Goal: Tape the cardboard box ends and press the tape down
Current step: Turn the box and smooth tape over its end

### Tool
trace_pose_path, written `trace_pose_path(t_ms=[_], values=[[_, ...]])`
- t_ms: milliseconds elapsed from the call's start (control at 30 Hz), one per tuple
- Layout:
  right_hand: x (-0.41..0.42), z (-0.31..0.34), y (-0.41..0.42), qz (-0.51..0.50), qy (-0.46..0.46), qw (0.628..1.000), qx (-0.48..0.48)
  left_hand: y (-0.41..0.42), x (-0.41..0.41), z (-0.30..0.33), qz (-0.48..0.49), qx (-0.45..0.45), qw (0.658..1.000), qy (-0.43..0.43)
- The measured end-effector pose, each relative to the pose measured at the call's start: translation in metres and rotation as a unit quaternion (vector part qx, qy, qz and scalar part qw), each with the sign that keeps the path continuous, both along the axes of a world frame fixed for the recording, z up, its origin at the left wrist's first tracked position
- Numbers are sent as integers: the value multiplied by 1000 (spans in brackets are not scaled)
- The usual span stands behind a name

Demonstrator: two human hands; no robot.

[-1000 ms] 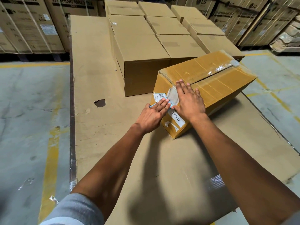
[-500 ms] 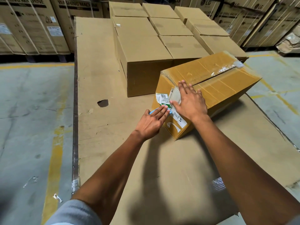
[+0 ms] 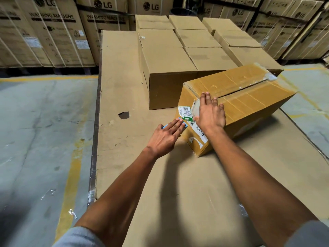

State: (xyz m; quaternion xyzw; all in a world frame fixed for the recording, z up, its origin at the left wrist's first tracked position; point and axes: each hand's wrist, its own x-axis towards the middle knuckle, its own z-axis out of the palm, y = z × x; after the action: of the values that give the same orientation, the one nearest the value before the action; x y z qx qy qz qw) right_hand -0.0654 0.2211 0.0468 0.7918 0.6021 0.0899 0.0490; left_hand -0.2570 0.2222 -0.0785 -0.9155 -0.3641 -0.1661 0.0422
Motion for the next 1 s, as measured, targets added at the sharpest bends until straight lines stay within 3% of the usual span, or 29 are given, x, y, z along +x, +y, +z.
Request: trace_pose_path(t_ms=[133, 233, 300, 367, 433, 533, 667, 733, 800, 1000], values=[[6, 6, -1, 25, 62, 998, 1, -1, -5, 2, 1, 15, 999, -29], [3, 2, -15, 130, 71, 985, 87, 0, -8, -2, 9, 20, 998, -57], [-5, -13, -28, 202, 128, 962, 132, 1, -10, -6, 22, 4, 997, -74], [-13, -33, -38, 222, 241, 941, 88, 1, -9, -11, 20, -27, 995, -95], [-15, -53, -41, 222, 323, 920, -10, -1, -10, -13, 10, -125, 981, -148], [-8, -76, -40, 223, 339, 905, -126, -1, -16, -9, 63, -323, 912, -243], [-8, -85, -34, 217, 330, 902, -176, -1, -27, -14, 116, -575, 733, -344], [-10, -89, -30, 211, 329, 900, -194, 5, -34, -23, 123, -626, 676, -369], [-16, -92, -28, 219, 316, 900, -205, 8, -41, -34, 118, -654, 647, -374], [-31, -123, -21, 274, 271, 905, -182, 16, -48, -55, 146, -690, 606, -368]])
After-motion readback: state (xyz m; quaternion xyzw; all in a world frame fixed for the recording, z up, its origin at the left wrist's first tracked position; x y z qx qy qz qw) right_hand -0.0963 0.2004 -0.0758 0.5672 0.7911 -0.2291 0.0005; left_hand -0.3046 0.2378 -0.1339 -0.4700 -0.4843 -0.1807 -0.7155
